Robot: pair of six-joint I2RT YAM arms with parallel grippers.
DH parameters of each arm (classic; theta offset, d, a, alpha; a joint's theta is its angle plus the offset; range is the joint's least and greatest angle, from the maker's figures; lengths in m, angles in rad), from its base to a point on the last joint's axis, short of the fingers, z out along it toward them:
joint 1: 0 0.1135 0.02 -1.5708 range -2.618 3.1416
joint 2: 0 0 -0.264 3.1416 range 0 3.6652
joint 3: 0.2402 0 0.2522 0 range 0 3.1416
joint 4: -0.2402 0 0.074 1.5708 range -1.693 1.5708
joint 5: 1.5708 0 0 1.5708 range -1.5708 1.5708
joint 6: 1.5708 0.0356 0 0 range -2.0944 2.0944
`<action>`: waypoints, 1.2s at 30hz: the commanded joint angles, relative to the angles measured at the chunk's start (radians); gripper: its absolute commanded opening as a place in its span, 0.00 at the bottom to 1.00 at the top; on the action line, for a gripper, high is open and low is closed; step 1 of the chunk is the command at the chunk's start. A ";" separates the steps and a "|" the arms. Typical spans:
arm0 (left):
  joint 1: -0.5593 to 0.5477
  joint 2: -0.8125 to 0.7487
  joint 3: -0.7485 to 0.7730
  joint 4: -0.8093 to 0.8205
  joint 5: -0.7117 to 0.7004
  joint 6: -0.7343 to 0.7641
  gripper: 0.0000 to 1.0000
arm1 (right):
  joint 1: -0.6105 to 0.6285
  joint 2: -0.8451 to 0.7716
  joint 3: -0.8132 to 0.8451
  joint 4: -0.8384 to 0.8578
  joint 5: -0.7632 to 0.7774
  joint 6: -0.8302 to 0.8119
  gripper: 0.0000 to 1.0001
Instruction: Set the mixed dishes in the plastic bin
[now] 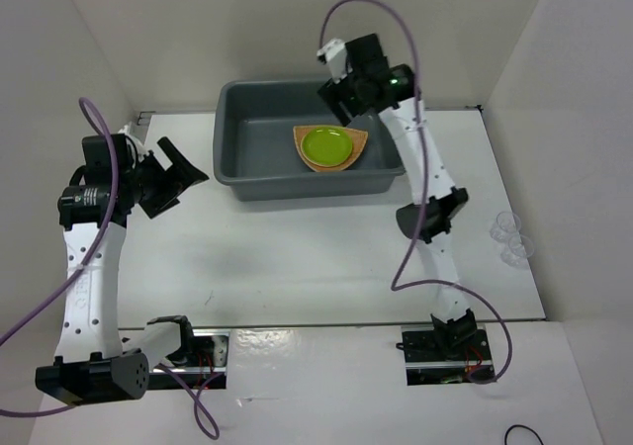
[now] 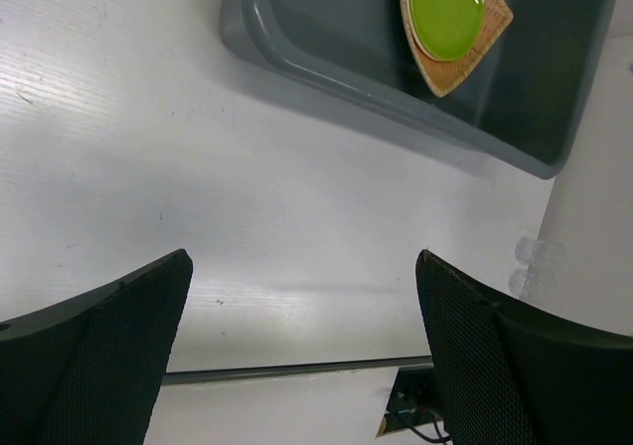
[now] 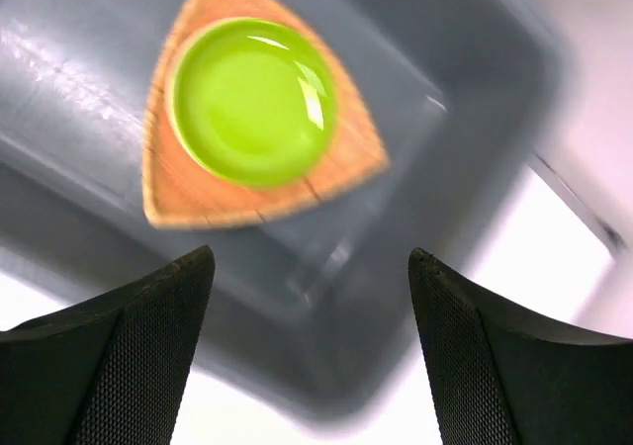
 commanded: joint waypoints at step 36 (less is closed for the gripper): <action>-0.070 0.112 -0.118 0.143 0.106 0.014 1.00 | -0.755 -0.820 -1.848 0.770 0.230 0.031 0.76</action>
